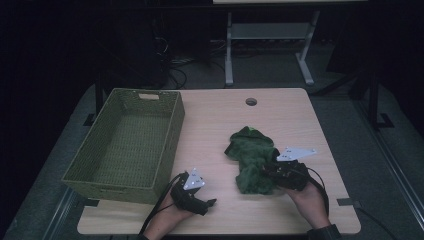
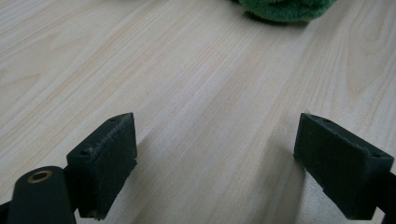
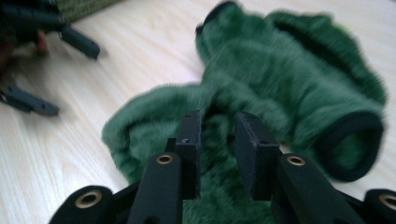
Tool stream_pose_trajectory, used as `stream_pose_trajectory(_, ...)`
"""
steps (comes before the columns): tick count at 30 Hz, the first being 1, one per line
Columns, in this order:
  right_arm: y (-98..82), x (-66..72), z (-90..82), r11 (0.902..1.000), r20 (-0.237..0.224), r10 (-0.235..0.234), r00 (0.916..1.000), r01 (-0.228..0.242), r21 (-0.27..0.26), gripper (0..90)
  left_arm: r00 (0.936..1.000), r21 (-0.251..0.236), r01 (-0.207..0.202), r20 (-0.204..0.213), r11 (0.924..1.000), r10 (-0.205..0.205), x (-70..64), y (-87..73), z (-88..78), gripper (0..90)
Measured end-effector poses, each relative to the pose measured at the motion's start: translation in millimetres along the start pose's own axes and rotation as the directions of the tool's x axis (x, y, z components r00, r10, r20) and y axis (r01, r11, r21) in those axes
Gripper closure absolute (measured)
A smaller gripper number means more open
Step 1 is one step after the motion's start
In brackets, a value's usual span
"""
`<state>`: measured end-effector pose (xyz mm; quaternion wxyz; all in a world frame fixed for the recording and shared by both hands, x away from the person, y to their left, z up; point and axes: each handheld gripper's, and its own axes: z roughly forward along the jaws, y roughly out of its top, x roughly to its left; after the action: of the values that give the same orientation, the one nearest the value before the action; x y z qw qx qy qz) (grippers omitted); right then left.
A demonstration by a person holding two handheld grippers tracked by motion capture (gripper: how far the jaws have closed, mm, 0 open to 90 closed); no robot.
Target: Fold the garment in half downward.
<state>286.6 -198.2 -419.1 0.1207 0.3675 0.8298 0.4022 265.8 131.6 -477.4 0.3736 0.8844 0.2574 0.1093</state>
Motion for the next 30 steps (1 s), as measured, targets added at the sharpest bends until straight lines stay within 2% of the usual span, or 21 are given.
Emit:
stream_pose_trajectory(4,11.5,0.5,-2.5,0.998,-0.03,-0.004,0.9996,0.002,-0.064,80.6,1.0,-0.004,0.002,-0.002,1.0,-0.002,0.0,0.4,0.6,12.4)
stream_pose_trajectory(6,16.3,3.4,6.7,0.9984,-0.042,-0.029,0.9987,0.027,-0.05,83.3,1.0,-0.003,0.001,-0.002,1.0,-0.001,0.0,0.4,0.6,12.4)
stream_pose_trajectory(8,15.4,2.8,17.5,0.9996,-0.052,-0.024,0.9983,0.023,-0.015,85.1,1.0,-0.007,0.005,-0.002,1.0,-0.005,-0.2,0.3,0.7,12.4)
stream_pose_trajectory(10,10.5,2.5,29.0,0.9986,-0.043,-0.031,0.9986,0.032,0.042,86.2,1.0,-0.001,-0.001,-0.002,1.0,0.001,0.2,0.4,0.4,12.4)
stream_pose_trajectory(13,0.7,2.7,42.4,0.9892,-0.046,-0.045,0.9979,0.051,0.137,87.1,1.0,0.0,-0.001,-0.002,1.0,0.001,0.2,0.4,0.4,12.4)
stream_pose_trajectory(18,-6.8,4.4,46.7,0.9841,-0.028,-0.043,0.9987,0.047,0.171,89.3,1.0,-0.001,0.002,0.0,1.0,-0.002,-0.1,0.3,0.4,12.4)
stream_pose_trajectory(20,-7.8,4.0,46.0,0.9843,-0.027,-0.037,0.9989,0.041,0.171,88.9,1.0,0.0,0.002,0.0,1.0,-0.002,0.0,0.3,0.3,12.4)
stream_pose_trajectory(22,-7.4,2.6,42.1,0.9892,-0.027,-0.035,0.999,0.038,0.141,84.5,1.0,0.0,0.002,0.0,1.0,-0.002,0.0,0.3,0.4,12.4)
stream_pose_trajectory(27,-8.1,-7.7,16.4,0.9988,-0.012,-0.001,0.9999,0.002,0.049,77.4,1.0,0.0,0.002,0.0,1.0,-0.002,0.0,0.3,0.4,12.4)
stream_pose_trajectory(30,-12.6,-15.4,6.3,0.9993,0.002,0.01,0.9999,-0.01,0.036,73.8,1.0,-0.001,0.002,0.001,1.0,-0.002,0.1,0.3,0.4,12.4)
